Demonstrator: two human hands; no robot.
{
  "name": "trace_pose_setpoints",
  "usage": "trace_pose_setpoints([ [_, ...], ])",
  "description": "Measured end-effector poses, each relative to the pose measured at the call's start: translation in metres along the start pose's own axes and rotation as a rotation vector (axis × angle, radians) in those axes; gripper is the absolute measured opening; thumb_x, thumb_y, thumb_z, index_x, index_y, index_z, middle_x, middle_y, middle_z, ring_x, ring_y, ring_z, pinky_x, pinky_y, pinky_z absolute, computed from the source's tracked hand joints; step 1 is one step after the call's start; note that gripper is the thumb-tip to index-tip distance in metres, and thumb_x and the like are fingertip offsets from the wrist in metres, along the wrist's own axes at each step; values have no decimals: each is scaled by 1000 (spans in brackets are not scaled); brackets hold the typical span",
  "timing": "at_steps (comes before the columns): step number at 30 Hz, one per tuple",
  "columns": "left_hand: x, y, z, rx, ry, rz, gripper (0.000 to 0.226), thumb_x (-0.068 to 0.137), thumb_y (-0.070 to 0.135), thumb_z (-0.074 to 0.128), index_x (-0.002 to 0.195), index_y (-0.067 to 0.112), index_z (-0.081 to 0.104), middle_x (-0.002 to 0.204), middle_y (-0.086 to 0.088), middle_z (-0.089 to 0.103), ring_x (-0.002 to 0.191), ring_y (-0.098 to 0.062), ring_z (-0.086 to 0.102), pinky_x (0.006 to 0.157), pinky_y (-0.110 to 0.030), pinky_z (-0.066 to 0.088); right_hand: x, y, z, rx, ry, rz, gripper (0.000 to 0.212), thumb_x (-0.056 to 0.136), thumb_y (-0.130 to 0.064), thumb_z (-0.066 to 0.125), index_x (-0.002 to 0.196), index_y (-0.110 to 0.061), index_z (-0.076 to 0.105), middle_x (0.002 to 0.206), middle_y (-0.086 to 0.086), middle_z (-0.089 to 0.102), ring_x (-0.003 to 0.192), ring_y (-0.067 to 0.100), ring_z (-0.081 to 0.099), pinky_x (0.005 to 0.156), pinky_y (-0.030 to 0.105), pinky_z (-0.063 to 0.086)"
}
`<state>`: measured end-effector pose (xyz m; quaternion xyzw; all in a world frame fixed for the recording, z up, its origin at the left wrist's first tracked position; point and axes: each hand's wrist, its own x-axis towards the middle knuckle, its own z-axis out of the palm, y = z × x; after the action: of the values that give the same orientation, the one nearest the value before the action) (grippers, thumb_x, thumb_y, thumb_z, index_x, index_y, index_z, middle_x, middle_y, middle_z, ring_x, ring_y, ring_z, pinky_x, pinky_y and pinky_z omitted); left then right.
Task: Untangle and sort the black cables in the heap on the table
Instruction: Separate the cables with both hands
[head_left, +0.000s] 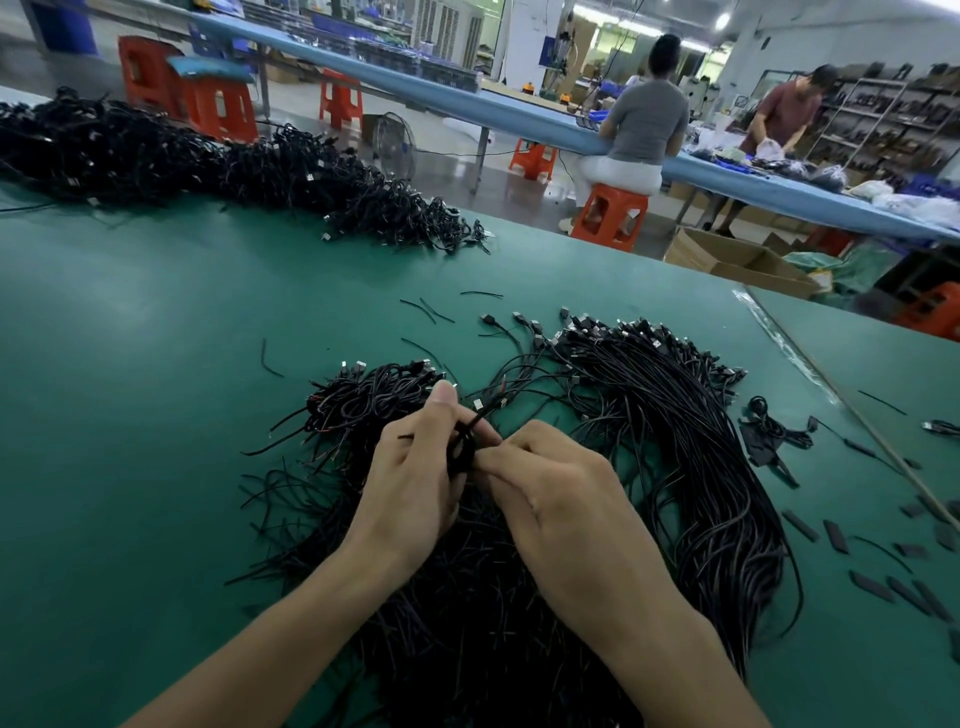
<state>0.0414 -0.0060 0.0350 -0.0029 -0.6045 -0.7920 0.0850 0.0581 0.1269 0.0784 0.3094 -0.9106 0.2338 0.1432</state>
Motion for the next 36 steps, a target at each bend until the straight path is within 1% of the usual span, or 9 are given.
trace_pose_setpoints([
  [7, 5, 8, 4, -26, 40, -309, 68, 98, 62, 37, 59, 18, 71, 45, 1, 45, 32, -9, 32, 36, -16, 26, -1, -6, 1, -191, 11, -64, 7, 84, -11, 77, 79, -14, 71, 82, -5, 63, 86, 11, 62, 67, 29, 57],
  [11, 6, 12, -4, -3, -151, -448, 63, 94, 63, 44, 48, 20, 49, 47, 3, 31, 36, -10, 22, 42, -19, 16, 1, -5, -3, -308, -26, -222, 9, 84, -11, 73, 83, -16, 66, 85, -3, 58, 79, 16, 52, 70, 28, 44],
  [13, 4, 13, -9, 54, -250, -539, 59, 96, 61, 46, 51, 22, 54, 50, 3, 34, 39, -9, 23, 43, -20, 14, 2, -2, -6, -351, -41, -313, 8, 84, -13, 73, 84, -17, 66, 97, -1, 61, 89, 18, 54, 75, 29, 41],
  [18, 2, 13, -11, 160, -364, -744, 65, 89, 68, 49, 45, 23, 59, 45, 0, 44, 33, -8, 31, 35, -11, 18, 3, 3, -9, -211, -73, -303, 5, 87, -20, 70, 83, -19, 69, 93, -3, 61, 85, 17, 57, 75, 33, 48],
  [23, 8, 13, -21, -112, -549, -740, 62, 69, 82, 61, 71, 21, 52, 51, 4, 36, 35, -3, 24, 32, -11, 14, -1, 10, -6, 75, -47, -99, 13, 92, -22, 63, 88, -17, 74, 92, -7, 62, 78, 14, 61, 70, 36, 54],
  [27, 5, 17, -28, -88, -814, -607, 55, 60, 41, 91, 94, 16, 55, 60, 7, 35, 42, 1, 26, 33, -10, 21, 1, 13, -12, 37, -70, -113, 24, 92, -37, 57, 86, -23, 76, 84, -14, 65, 82, 13, 53, 73, 39, 48],
  [30, 4, 19, -28, -37, -872, -580, 52, 68, 7, 79, 109, 9, 48, 58, 9, 40, 41, 2, 32, 33, -10, 24, 3, 13, -19, 14, -139, -134, 14, 89, -35, 66, 87, -27, 76, 95, -14, 64, 96, 12, 52, 82, 38, 46],
  [33, 1, 18, -23, 107, -866, -562, 34, 72, 2, 75, 97, 9, 52, 59, 8, 42, 43, -1, 32, 35, -13, 19, 3, 11, -24, -104, -165, -229, 8, 87, -32, 70, 85, -27, 76, 122, -9, 62, 114, 14, 52, 89, 35, 44],
  [36, 0, 17, -21, 180, -880, -589, 23, 73, 3, 74, 82, 10, 54, 56, 7, 38, 43, -1, 28, 36, -14, 17, 6, 9, -25, -102, -229, -297, 9, 88, -25, 68, 84, -23, 76, 114, -10, 66, 109, 12, 56, 86, 34, 47],
])
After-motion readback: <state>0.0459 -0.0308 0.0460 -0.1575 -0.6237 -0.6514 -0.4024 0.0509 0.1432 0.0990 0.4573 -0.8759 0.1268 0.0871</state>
